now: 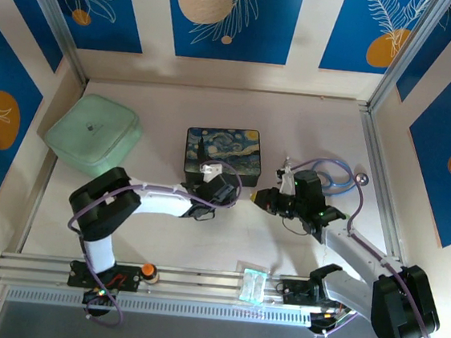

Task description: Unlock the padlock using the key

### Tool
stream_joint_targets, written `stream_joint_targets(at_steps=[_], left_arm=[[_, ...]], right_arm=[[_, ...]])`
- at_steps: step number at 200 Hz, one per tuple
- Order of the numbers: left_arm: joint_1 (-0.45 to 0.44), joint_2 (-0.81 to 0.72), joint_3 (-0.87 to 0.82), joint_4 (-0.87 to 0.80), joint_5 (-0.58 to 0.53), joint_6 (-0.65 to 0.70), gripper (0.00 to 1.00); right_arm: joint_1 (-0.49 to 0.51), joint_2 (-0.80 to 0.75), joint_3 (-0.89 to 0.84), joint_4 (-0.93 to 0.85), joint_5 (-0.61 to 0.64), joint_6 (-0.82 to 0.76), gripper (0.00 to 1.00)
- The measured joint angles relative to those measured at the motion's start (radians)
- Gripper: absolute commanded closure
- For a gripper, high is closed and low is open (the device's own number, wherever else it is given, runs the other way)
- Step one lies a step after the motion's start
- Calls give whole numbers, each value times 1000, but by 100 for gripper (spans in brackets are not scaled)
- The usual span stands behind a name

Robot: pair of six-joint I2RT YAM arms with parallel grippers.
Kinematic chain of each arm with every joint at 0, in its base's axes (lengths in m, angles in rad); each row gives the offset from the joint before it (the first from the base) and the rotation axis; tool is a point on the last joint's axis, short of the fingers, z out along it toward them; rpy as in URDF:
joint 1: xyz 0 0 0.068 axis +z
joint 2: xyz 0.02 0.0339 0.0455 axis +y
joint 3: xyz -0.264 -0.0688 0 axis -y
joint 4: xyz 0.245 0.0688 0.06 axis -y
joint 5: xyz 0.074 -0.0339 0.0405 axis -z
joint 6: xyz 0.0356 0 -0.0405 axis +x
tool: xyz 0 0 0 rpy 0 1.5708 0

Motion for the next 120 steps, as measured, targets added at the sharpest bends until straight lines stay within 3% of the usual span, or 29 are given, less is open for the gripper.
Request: stream_joint_targets(at_steps=[74, 120], left_arm=[[-10, 18, 16, -14, -27, -1, 62], [-10, 26, 15, -6, -26, -2, 63]], right_arm=[[0, 0, -47, 39, 7, 12, 97], [9, 24, -64, 90, 6, 37, 97]])
